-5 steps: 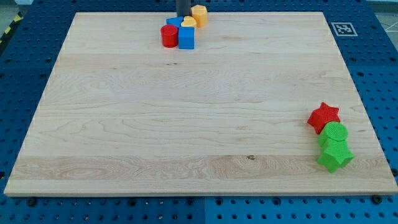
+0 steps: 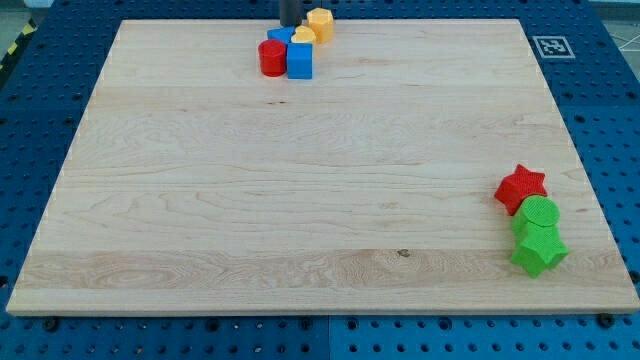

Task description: Move the yellow heart towards the right side of the board

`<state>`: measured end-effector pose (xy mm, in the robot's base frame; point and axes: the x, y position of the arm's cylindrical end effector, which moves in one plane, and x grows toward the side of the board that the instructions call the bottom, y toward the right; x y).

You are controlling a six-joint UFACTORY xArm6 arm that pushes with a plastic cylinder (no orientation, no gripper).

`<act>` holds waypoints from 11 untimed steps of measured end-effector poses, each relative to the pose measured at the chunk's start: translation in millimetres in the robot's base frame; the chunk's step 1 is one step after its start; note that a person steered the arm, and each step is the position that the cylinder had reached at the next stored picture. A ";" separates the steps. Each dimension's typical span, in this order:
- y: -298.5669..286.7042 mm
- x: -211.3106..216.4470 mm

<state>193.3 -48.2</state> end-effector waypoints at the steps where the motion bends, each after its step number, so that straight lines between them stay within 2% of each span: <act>1: 0.0 0.5; 5: -3.2 48.8; 9: 65.8 52.3; 11: 67.8 58.8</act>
<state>252.2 19.7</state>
